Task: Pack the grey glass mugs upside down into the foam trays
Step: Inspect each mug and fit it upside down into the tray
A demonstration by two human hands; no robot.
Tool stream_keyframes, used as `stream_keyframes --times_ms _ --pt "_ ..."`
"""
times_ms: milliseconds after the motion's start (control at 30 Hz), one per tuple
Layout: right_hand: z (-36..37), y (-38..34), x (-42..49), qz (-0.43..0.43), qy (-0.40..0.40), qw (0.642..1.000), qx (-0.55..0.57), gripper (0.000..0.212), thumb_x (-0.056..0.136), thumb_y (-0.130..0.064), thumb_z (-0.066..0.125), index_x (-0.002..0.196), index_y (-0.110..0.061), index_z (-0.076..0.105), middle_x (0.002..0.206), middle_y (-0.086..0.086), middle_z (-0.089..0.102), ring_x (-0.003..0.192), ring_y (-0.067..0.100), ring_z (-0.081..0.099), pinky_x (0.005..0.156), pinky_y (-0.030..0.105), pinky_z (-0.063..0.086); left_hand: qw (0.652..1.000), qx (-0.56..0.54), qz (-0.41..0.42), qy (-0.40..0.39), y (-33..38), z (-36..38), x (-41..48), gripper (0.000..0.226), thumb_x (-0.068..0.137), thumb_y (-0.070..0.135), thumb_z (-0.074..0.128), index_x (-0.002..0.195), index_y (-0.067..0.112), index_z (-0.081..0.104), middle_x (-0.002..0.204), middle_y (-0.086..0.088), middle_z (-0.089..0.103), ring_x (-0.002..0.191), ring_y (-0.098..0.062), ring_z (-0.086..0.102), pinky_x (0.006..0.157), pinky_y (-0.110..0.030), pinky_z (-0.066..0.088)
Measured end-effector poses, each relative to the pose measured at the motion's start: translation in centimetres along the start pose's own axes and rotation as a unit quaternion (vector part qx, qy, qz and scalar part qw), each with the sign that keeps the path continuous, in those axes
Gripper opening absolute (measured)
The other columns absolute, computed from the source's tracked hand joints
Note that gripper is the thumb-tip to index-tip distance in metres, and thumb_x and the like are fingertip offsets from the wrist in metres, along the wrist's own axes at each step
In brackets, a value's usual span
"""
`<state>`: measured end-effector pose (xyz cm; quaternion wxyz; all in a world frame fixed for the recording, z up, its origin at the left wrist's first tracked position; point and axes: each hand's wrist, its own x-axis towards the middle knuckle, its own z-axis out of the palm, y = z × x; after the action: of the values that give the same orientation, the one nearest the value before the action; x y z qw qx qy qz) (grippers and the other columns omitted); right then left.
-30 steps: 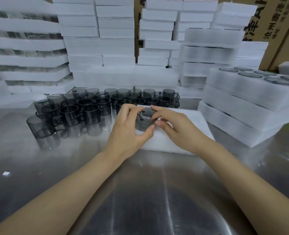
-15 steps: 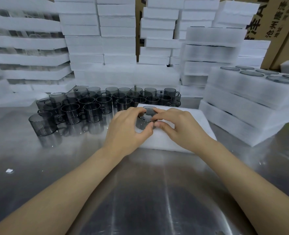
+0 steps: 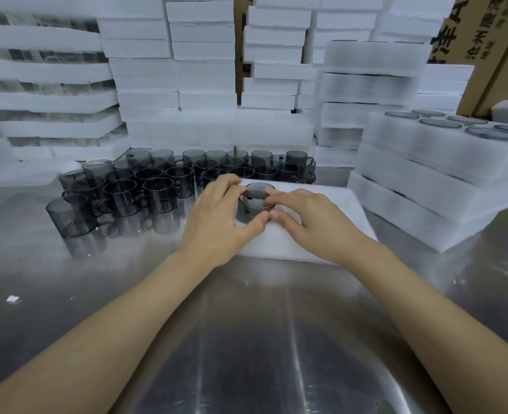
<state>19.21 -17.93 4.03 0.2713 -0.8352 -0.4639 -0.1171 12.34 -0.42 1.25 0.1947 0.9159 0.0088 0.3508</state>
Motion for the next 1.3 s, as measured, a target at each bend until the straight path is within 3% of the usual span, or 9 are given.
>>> stream_keyframes --times_ms 100,267,467,600,733,833,933,1133,1300 --pt "0.1 -0.1 0.1 0.012 -0.011 0.999 -0.033 0.028 0.099 -0.032 0.048 0.124 -0.028 0.06 0.133 -0.01 0.057 0.114 0.016 0.053 0.085 0.034 0.046 0.997 -0.055 -0.034 -0.035 -0.7 0.1 0.1 0.064 0.073 0.073 0.042 0.11 0.023 0.056 0.116 0.015 0.054 0.112 -0.007 0.048 0.088 -0.029 0.044" --pt "0.3 0.3 0.2 -0.006 -0.028 0.999 -0.029 0.037 0.1 -0.03 0.047 0.137 -0.03 0.052 0.148 -0.015 0.041 0.135 0.006 0.033 0.1 0.029 0.039 0.994 -0.098 -0.034 -0.023 -1.2 0.6 0.0 0.051 0.074 0.071 0.049 0.107 0.033 0.052 0.103 0.021 0.052 0.106 -0.001 0.042 0.084 -0.024 0.042" --pt "0.5 0.3 0.1 -0.058 0.049 0.996 0.041 0.03 0.091 -0.012 0.062 0.119 -0.024 0.069 0.114 -0.008 0.068 0.112 0.015 0.058 0.089 0.044 0.051 0.991 -0.122 -0.006 -0.044 -1.5 0.2 -0.1 0.054 0.086 0.067 0.034 0.124 0.034 0.054 0.112 0.019 0.05 0.113 -0.003 0.038 0.089 -0.012 0.03" --pt "0.4 0.5 0.2 -0.061 -0.003 0.998 0.005 0.031 0.093 -0.026 0.058 0.122 -0.031 0.066 0.127 -0.015 0.062 0.125 0.008 0.05 0.097 0.041 0.047 0.979 -0.18 -0.028 -0.089 -1.8 -0.3 0.3 0.039 0.091 0.053 0.042 0.115 0.029 0.061 0.111 0.014 0.053 0.115 -0.004 0.037 0.092 -0.007 0.025" --pt "0.2 0.1 0.3 -0.069 -0.07 0.993 -0.061 0.034 0.09 -0.044 0.055 0.122 -0.036 0.065 0.131 -0.019 0.059 0.131 0.001 0.043 0.1 0.037 0.044 0.947 -0.258 -0.074 -0.177 -2.5 -1.0 0.9 0.012 0.098 0.026 0.052 0.101 0.032 0.062 0.114 0.014 0.047 0.125 -0.009 0.037 0.108 -0.028 0.027" --pt "0.2 -0.3 0.3 -0.094 -0.086 0.986 -0.108 0.043 0.086 -0.049 0.059 0.125 -0.031 0.062 0.132 -0.013 0.059 0.126 0.014 0.049 0.102 0.03 0.039 0.95 -0.252 -0.088 -0.16 -2.3 -1.0 1.5 0.021 0.098 0.009 0.048 0.098 0.023 0.064 0.109 0.013 0.046 0.124 -0.016 0.041 0.113 -0.036 0.027" --pt "1.0 -0.4 0.2 -0.104 -0.089 0.979 -0.151 0.062 0.084 -0.051 0.064 0.136 -0.02 0.052 0.143 -0.003 0.05 0.135 0.018 0.041 0.109 0.031 0.031 0.951 -0.26 -0.09 -0.141 -1.9 -0.5 1.3 0.023 0.097 0.004 0.046 0.1 0.018 0.063 0.109 0.009 0.045 0.121 -0.012 0.042 0.109 -0.026 0.029" --pt "1.2 0.1 -0.1 -0.098 -0.073 0.985 -0.123 0.063 0.085 -0.046 0.066 0.142 -0.028 0.045 0.148 -0.01 0.043 0.139 0.009 0.033 0.108 0.031 0.033 0.952 -0.28 -0.109 -0.054 -2.0 0.9 -0.1 0.026 0.093 0.018 0.049 0.117 0.027 0.048 0.117 0.013 0.043 0.103 0.018 0.043 0.084 -0.002 0.032" --pt "1.0 0.8 -0.1 -0.103 -0.061 0.992 -0.045 0.058 0.082 -0.041 0.073 0.135 -0.026 0.055 0.141 -0.007 0.051 0.131 0.01 0.042 0.105 0.03 0.039 0.951 -0.291 -0.102 -0.02 -2.6 0.9 0.1 0.04 0.08 0.022 0.042 0.119 0.024 0.052 0.114 0.009 0.046 0.105 0.01 0.047 0.087 -0.004 0.035"
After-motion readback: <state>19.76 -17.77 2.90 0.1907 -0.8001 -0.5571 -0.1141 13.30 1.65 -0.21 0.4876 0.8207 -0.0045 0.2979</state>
